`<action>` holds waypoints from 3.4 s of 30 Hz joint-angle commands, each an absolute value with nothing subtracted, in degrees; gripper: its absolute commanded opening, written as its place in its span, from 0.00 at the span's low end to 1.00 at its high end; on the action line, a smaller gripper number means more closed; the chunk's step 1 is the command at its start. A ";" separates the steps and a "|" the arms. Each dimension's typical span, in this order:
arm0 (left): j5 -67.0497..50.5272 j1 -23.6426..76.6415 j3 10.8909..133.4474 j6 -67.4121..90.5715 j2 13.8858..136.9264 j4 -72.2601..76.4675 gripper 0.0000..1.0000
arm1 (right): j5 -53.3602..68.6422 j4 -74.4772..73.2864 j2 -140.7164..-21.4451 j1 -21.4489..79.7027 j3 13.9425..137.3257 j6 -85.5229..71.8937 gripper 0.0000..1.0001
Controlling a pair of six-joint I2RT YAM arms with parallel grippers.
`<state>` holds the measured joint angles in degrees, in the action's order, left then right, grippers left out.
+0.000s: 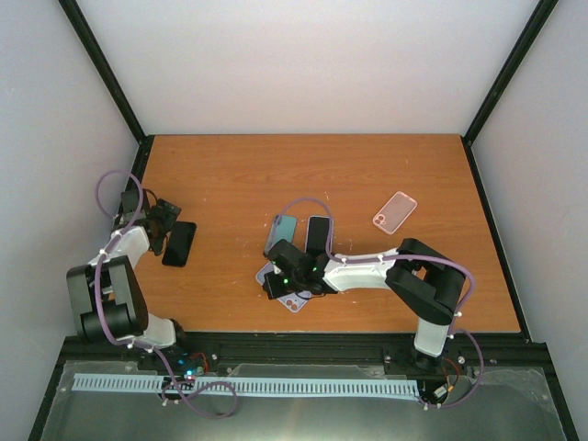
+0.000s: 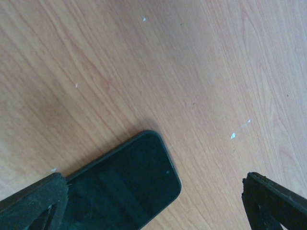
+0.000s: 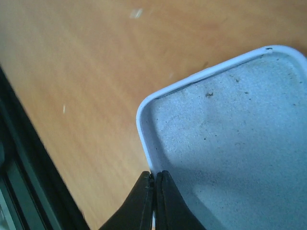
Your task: Put the phone into the phone case
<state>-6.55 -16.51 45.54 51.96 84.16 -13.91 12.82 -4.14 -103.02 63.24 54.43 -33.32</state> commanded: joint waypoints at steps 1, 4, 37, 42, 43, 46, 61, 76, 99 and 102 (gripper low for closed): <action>-6.34 -16.86 50.59 50.97 89.01 -13.22 1.00 | 18.28 -10.94 -99.68 64.69 52.60 -15.23 0.03; -6.28 -16.83 52.11 50.23 92.23 -13.63 0.99 | 18.11 -19.22 -98.77 64.70 54.09 -7.65 0.09; -15.92 -12.59 43.85 52.00 89.07 -11.71 1.00 | -10.52 -24.22 -81.08 63.04 40.82 -66.54 0.37; -16.39 -11.03 42.52 51.69 86.93 -12.84 1.00 | -8.47 -22.66 -83.12 62.81 41.40 -64.80 0.35; -16.16 -10.92 42.23 51.61 85.89 -13.22 1.00 | -8.01 -22.67 -83.64 62.54 41.27 -64.92 0.35; -13.68 -10.82 41.73 51.00 83.77 -13.89 0.99 | -6.42 -22.42 -85.05 61.62 41.05 -65.10 0.33; 6.02 -11.11 46.54 52.34 82.47 -25.19 0.99 | -2.08 -19.08 -91.31 59.33 43.02 -57.98 0.07; 0.12 -11.84 41.02 50.71 82.53 -24.50 0.99 | -13.59 -40.58 -87.91 54.60 52.73 -21.13 0.06; -4.77 12.44 40.28 69.10 76.31 -26.57 1.00 | -11.94 -38.69 -82.71 41.66 54.79 -12.46 0.03; 3.25 9.00 41.73 65.85 73.82 -30.58 0.99 | -10.86 -38.01 -81.90 41.72 54.20 -13.23 0.03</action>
<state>-6.52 12.21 37.54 66.22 77.17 -25.23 -12.91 -39.68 -83.72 41.80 55.16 -13.69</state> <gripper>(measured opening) 0.995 0.032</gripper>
